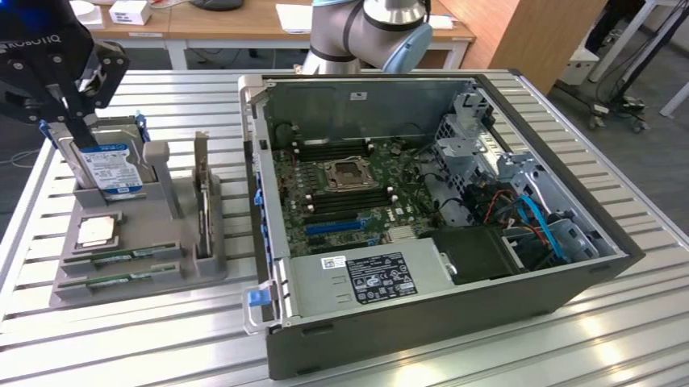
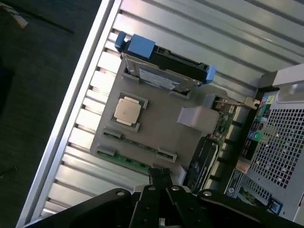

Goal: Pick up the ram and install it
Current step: 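Pick up the ram and move it above insertion slot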

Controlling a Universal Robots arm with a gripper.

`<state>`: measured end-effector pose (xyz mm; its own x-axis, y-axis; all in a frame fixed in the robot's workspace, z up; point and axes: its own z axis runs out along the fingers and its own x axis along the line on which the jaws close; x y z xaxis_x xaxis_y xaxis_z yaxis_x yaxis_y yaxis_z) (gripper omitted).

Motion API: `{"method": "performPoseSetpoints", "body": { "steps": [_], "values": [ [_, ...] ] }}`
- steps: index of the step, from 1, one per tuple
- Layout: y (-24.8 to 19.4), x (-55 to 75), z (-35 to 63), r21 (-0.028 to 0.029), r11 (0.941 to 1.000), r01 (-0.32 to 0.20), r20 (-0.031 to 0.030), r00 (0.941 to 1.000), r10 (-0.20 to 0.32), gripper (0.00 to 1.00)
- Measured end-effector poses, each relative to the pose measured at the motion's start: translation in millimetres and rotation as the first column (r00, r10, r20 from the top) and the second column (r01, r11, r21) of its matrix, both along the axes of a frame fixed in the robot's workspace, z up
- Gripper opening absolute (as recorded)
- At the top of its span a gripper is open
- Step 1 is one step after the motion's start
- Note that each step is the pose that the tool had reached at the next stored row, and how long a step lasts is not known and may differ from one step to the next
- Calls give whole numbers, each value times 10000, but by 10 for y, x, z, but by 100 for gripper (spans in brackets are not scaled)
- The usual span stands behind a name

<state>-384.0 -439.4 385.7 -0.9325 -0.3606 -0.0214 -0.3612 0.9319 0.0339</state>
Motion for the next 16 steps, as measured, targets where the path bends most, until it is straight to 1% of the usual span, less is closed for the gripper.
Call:
{"method": "performPoseSetpoints", "body": {
  "steps": [2, 4, 8, 10, 12, 14, 16],
  "values": [
    [0, 0, -1, -10, 9994, -360, 0, 9994, 360, 10],
    [0, 0, -1, -20, 9974, -720, -1, 9974, 720, 10],
    [0, 0, -2, -41, 9894, -1451, -3, 9894, 1451, 10],
    [0, 0, -2, -52, 9834, -1811, -5, 9835, 1811, 10],
    [0, 0, -3, -62, 9763, -2163, -7, 9763, 2163, 10],
    [0, 0, -3, -71, 9679, -2513, -9, 9679, 2513, 10],
    [0, 0, -4, -79, 9577, -2875, -11, 9578, 2875, 10]
  ]
}}
